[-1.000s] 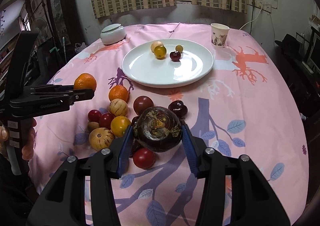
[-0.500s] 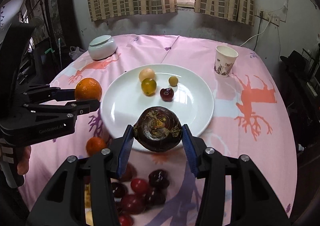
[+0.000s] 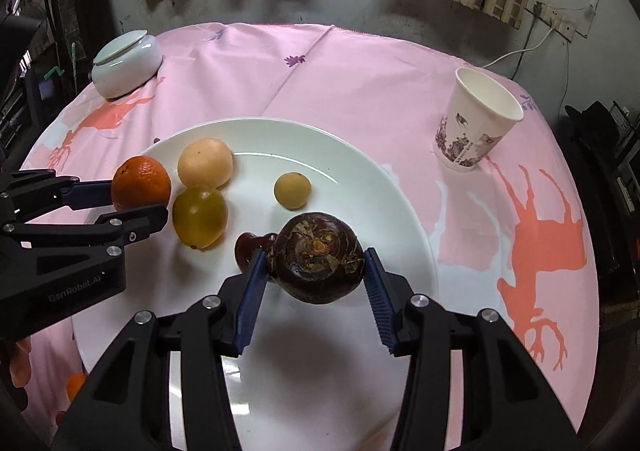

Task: Organize fruits
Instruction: 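Carry the orange and mangosteen onto the white plate and release them, then withdraw both tools from the plate toward the remaining fruits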

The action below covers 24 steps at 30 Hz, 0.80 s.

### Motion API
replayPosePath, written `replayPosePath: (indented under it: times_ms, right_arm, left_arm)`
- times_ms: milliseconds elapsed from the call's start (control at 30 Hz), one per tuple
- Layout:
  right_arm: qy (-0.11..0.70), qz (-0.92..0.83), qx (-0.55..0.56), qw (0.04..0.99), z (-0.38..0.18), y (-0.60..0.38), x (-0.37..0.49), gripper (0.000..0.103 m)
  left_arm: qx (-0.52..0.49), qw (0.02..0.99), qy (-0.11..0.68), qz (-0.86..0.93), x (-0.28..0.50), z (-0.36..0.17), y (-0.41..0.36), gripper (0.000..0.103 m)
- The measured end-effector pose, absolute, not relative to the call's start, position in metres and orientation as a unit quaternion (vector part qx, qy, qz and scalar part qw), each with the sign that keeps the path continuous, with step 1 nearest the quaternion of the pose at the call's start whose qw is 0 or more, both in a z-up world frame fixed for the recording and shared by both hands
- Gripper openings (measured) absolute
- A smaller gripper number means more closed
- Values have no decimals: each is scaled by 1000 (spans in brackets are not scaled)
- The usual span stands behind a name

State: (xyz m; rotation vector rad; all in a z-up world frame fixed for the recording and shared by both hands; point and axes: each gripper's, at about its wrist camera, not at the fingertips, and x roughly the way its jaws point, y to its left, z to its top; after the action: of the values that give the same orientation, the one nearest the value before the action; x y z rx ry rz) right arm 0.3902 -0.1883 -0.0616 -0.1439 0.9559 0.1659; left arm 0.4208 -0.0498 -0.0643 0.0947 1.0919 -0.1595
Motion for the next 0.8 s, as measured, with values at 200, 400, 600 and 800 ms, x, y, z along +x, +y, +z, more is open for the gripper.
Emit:
replayPosePath:
  times_ms: [200, 400, 600, 800]
  right_arm:
    - [452, 58, -110, 883, -64, -179, 402, 50]
    - [432, 29, -149, 889, -59, -177, 397, 65]
    - [402, 27, -114, 908, -25, -190, 366, 65]
    - [364, 55, -88, 925, 21, -193, 289, 65]
  left_arm:
    - [40, 843, 532, -65, 436, -72, -46, 48]
    - [41, 852, 518, -66, 431, -58, -47, 86]
    - [46, 869, 485, -81, 399, -18, -46, 88]
    - [43, 892, 438, -101, 321, 27, -32, 98]
